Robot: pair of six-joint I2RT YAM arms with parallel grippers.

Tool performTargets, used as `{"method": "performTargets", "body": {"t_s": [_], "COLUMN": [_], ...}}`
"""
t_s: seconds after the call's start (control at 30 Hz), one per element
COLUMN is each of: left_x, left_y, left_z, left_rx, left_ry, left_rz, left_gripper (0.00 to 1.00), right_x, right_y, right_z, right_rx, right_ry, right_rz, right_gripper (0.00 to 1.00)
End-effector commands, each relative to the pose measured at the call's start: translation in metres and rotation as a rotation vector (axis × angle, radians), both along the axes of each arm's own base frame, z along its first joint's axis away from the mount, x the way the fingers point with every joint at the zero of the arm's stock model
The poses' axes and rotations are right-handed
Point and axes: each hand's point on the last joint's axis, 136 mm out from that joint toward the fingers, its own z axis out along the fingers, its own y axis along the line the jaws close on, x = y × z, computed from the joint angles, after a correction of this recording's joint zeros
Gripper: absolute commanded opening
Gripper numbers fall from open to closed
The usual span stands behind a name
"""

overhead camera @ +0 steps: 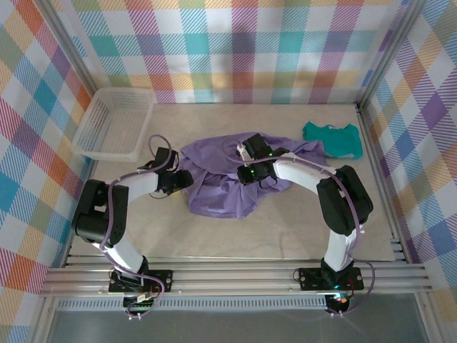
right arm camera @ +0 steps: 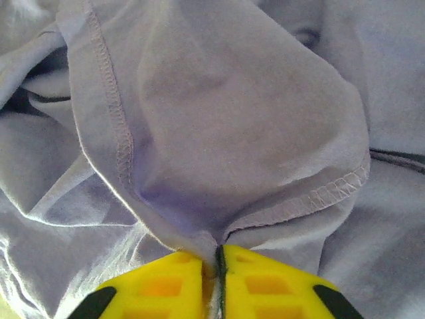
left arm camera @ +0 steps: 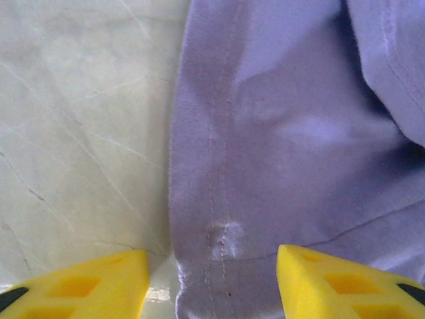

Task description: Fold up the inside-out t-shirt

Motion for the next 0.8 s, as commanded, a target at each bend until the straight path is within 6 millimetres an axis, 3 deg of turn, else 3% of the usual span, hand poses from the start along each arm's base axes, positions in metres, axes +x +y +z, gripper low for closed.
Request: {"method": "performTargets", "body": {"t_s": [0.0,0.13,0.37,0.47,0.6,0.77], "left_x": [0.017,0.017,0.027,0.033,0.038,0.022], "left_y": [-0.005,-0.013,-0.042,-0.042,-0.010,0.029], "left_z": [-0.013,-0.019,-0.010,0.001,0.049,0.147], "left_rx": [-0.012,-0.048,-0.212,-0.246,-0.228,-0.160], "left_ry": [-0.014,-0.001,-0.051,-0.088,-0.250,-0.504], "left_rz": [-0.009,-0.043,-0.086,-0.062,0.067,0.186], "left_gripper": [0.44,0.25,0.01,0.00,0.00,0.00], "right_x": [0.004,0.006,0.015,0.017,0.022,0.007], "right_y": [0.003,-0.001,-0.003,-0.009,-0.044,-0.090], "right_z": [0.014,0.024,0.054,0.069,0.113,0.187], "right_rx": [0.033,0.050,0.160,0.199,0.241,0.297], "right_ry": [-0.003,-0.010,-0.027,-0.039,-0.120,-0.321], "right_rz": [-0.003,-0.022,-0.079,-0.103,-0.170,-0.230], "right_gripper": [0.07,0.06,0.04,0.04,0.03,0.01]}}
